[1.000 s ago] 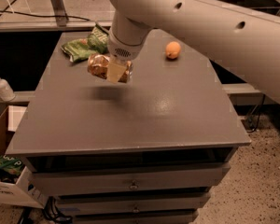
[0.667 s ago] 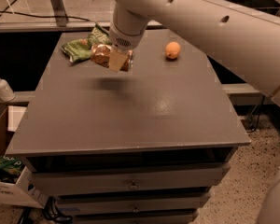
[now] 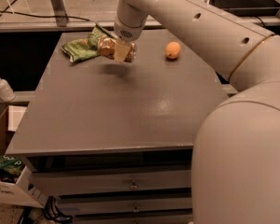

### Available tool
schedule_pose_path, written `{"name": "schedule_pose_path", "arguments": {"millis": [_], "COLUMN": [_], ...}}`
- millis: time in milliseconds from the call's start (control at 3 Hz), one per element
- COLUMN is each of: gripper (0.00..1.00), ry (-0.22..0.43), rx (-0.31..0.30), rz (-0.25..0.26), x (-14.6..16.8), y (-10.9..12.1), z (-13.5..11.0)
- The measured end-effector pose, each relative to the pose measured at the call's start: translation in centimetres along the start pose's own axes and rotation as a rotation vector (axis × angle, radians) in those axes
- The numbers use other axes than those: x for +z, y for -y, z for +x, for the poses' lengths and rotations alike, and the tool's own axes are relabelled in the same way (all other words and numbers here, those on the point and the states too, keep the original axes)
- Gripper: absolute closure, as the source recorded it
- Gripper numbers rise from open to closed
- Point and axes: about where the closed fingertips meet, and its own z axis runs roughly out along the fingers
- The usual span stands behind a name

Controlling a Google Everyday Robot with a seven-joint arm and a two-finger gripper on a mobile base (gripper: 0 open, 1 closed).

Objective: Move orange can near green jalapeno chip bag

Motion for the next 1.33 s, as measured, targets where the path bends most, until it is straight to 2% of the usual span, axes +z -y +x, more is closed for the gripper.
{"name": "schedule_pose_path", "arguments": {"millis": [333, 1000, 1333], "gripper": [1.0, 1.0, 0.81], "ry": [-0.01, -0.031, -0.017], "rx": [-0.008, -0.014, -0.018], "rz": [-0.021, -0.04, -0.054], "x": [2.5, 6.0, 6.4], "y": [1.4, 2.3, 2.2], "z": [-0.1, -0.8, -1.4]}}
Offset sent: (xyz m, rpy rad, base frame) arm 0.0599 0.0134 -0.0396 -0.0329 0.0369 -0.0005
